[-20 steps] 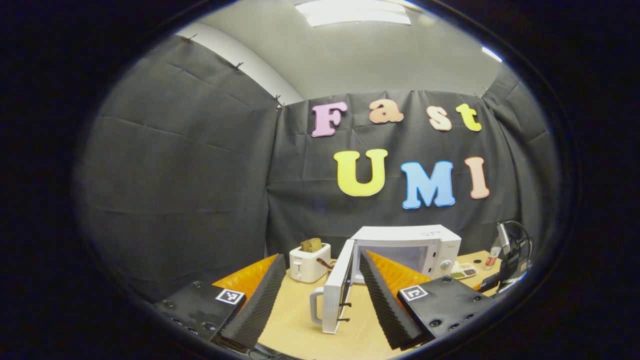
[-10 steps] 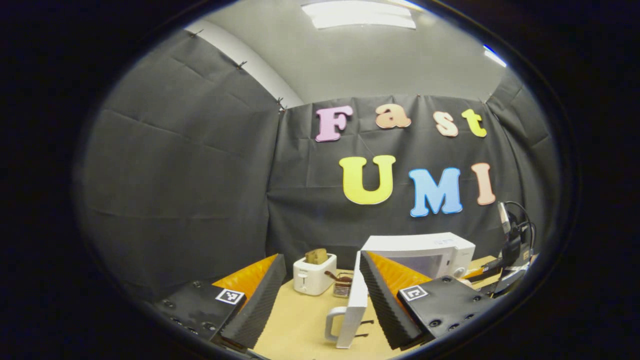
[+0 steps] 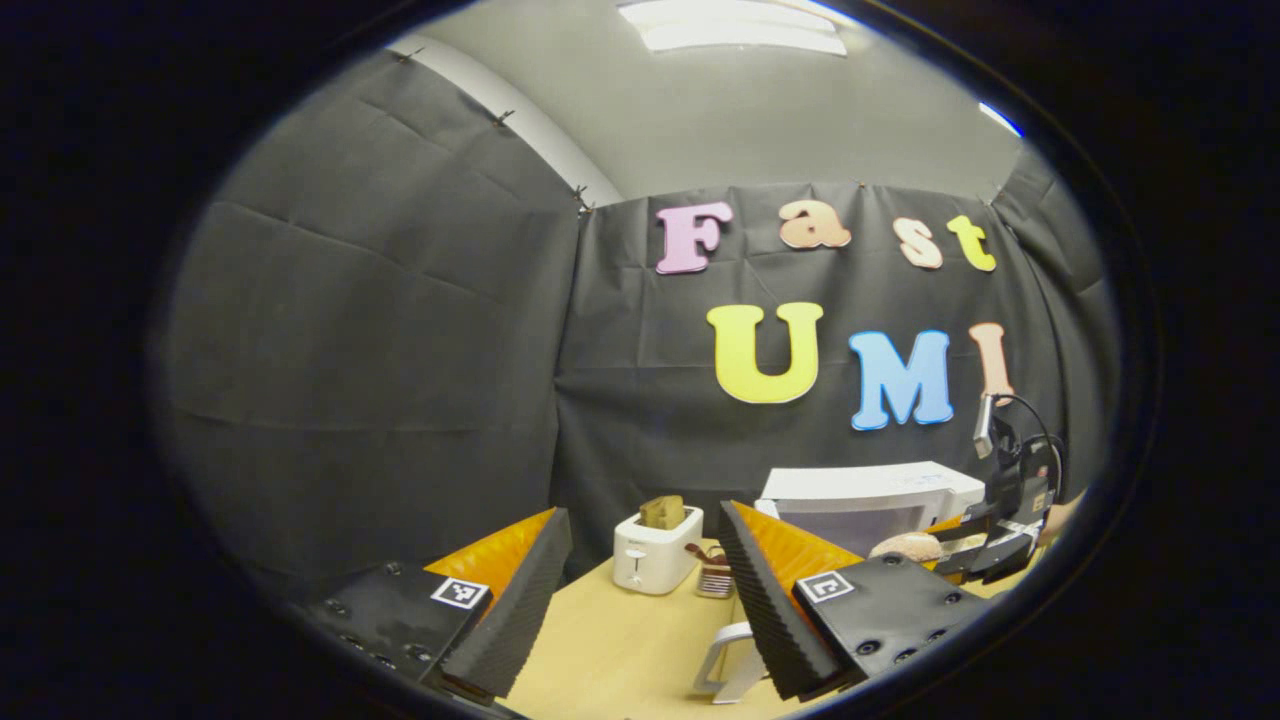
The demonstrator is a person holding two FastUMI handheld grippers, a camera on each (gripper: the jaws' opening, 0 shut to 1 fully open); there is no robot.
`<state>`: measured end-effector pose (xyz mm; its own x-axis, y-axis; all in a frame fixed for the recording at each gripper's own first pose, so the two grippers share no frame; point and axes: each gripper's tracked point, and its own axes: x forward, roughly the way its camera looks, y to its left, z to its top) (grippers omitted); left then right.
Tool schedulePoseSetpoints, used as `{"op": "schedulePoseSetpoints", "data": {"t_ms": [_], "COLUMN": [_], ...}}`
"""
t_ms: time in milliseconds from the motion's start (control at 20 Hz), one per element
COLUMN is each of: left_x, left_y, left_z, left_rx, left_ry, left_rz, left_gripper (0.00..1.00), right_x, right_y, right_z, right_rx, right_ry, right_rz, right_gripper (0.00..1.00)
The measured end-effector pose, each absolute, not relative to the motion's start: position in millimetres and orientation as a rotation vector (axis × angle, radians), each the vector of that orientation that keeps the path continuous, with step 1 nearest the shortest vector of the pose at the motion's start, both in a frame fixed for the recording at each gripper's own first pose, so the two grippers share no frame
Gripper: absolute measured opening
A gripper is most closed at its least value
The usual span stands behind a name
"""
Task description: Open the microwave oven with the left hand, put the food in, and close the microwave oven.
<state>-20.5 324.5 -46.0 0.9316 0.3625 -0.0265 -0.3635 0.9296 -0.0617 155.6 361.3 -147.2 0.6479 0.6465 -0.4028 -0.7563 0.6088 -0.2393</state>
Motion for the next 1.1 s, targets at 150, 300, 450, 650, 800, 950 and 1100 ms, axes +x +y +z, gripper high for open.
{"op": "schedulePoseSetpoints", "data": {"t_ms": [150, 300, 450, 650, 800, 950, 1100], "left_x": [-17, -11, -7, 1, 6, 12, 14], "left_y": [336, 351, 363, 377, 386, 393, 398], "left_z": [-57, -66, -76, -92, -100, -106, -113], "left_rx": [-0.066, -0.046, -0.058, -0.074, -0.081, -0.08, -0.079], "left_ry": [0.036, 0.057, 0.071, 0.098, 0.108, 0.121, 0.139], "left_rz": [0.377, 0.387, 0.397, 0.414, 0.425, 0.436, 0.445], "left_gripper": [0.97, 0.94, 0.94, 0.95, 0.95, 0.95, 0.95], "right_x": [181, 207, 230, 258, 278, 295, 315], "right_y": [373, 386, 394, 396, 396, 403, 408], "right_z": [-151, -159, -174, -191, -203, -213, -222], "right_rx": [-0.426, -0.428, -0.439, -0.507, -0.551, -0.566, -0.585], "right_ry": [0.276, 0.278, 0.287, 0.273, 0.265, 0.256, 0.258], "right_rz": [0.79, 0.762, 0.727, 0.682, 0.663, 0.661, 0.652], "right_gripper": [0.8, 0.8, 0.8, 0.8, 0.8, 0.8, 0.81]}}
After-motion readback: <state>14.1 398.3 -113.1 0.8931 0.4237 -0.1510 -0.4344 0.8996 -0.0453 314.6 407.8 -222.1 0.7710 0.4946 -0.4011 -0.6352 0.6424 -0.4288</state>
